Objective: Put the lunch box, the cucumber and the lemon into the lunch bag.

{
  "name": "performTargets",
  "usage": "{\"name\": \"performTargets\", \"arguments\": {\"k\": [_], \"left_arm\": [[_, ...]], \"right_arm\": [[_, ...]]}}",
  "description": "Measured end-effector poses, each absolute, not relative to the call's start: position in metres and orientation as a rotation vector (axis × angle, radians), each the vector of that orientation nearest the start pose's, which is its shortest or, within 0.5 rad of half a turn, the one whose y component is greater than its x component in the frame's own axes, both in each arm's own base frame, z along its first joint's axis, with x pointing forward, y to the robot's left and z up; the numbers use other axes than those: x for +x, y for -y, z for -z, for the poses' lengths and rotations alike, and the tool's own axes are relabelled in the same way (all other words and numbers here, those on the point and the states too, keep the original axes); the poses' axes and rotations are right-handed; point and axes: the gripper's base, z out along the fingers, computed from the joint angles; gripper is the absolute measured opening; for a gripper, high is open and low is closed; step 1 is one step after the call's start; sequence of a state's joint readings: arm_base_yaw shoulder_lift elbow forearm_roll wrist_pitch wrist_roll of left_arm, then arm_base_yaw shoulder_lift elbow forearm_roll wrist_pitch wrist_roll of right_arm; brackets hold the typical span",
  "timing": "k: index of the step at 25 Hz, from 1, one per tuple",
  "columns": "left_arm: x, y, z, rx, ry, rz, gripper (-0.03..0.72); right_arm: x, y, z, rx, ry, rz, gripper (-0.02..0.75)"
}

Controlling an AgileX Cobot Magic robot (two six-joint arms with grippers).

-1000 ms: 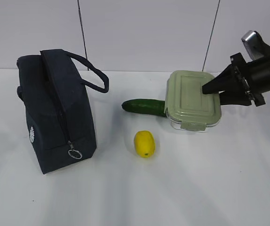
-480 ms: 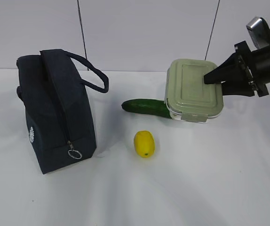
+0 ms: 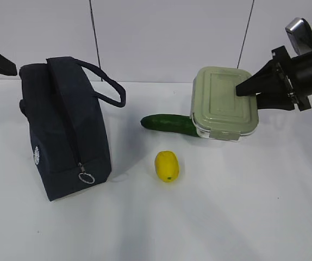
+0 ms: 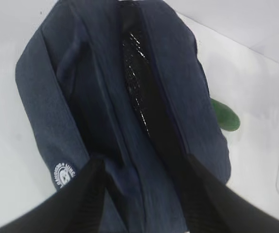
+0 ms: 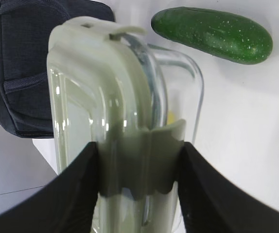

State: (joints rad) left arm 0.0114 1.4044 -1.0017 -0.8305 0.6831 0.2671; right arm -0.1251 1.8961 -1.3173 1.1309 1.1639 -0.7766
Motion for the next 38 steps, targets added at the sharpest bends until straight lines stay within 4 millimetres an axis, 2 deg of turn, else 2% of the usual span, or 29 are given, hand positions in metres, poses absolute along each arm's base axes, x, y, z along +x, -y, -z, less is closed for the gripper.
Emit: {"name": "performTargets", "arguments": {"k": [4,7,18,29,33,38], "left_arm": [[0.316,0.027,-0.273,-0.372,-2.408,0.951,0.365],[0.326,0.024,-0.258,-0.383,-2.434,0.993,0.366],[0.337,0.026,-0.233,-0.393,-2.473,1.047,0.365],[0.345,0.033,-0.223,-0.403,-2.451,1.114,0.356],[0.345,0.033,-0.223,-0.401,-2.451,1.114,0.265],[0.344,0.033,-0.223,-0.401,-2.45,1.117,0.052]], "right_arm": [[0.38,-0.028,-0.231,-0.14,-2.471,-1.273,0.372],[0.38,-0.028,-0.231,-0.14,-2.471,-1.273,0.372],[0.381,-0.03,-0.233,-0.116,-2.445,-1.303,0.372],[0.38,-0.037,-0.233,-0.139,-2.448,-1.312,0.372],[0.38,-0.037,-0.233,-0.139,-2.448,-1.312,0.372],[0.38,-0.037,-0.233,-0.139,-2.448,-1.312,0.372]]}}
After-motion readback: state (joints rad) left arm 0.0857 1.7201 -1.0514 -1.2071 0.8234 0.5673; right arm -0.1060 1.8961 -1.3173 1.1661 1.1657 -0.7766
